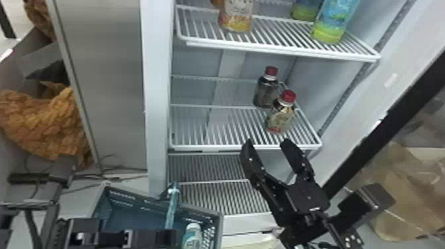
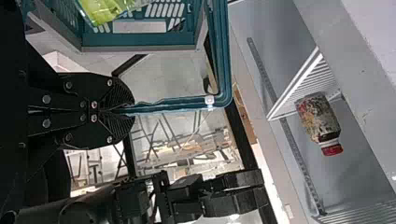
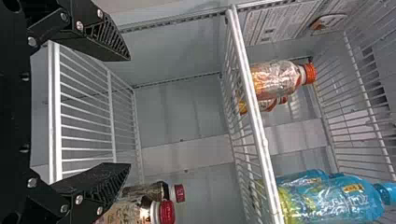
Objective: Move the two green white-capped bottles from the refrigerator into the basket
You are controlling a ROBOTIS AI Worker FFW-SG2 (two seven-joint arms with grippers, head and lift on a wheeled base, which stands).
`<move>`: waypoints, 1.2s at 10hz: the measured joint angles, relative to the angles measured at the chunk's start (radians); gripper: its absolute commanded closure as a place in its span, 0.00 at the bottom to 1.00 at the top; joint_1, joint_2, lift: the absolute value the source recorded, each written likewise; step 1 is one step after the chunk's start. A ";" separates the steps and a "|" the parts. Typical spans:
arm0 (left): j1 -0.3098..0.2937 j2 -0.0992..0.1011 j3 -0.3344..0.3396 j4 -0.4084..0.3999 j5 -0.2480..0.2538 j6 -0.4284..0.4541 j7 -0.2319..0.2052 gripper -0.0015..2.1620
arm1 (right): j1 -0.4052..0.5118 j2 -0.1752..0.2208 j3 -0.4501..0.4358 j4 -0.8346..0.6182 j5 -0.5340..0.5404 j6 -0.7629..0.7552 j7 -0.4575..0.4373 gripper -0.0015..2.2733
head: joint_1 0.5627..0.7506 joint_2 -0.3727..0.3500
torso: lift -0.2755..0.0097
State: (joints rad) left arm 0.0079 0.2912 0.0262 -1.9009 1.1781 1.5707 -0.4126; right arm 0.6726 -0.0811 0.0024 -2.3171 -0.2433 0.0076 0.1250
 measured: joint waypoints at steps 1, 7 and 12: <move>0.000 0.000 0.000 0.000 0.000 0.000 0.000 0.54 | 0.004 0.000 0.005 -0.003 0.000 0.000 -0.005 0.12 | 0.70 0.15 | 0.04; -0.001 0.001 -0.003 0.000 -0.002 0.000 0.000 0.54 | 0.015 0.000 0.008 -0.001 -0.008 0.000 -0.016 0.12 | 0.70 0.15 | 0.04; -0.001 0.002 -0.004 0.000 -0.002 0.000 0.000 0.54 | 0.021 0.000 0.007 -0.002 -0.006 0.000 -0.022 0.12 | 0.70 0.15 | 0.04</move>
State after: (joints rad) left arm 0.0065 0.2930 0.0219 -1.9009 1.1765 1.5707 -0.4126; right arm 0.6940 -0.0806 0.0094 -2.3196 -0.2493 0.0073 0.1028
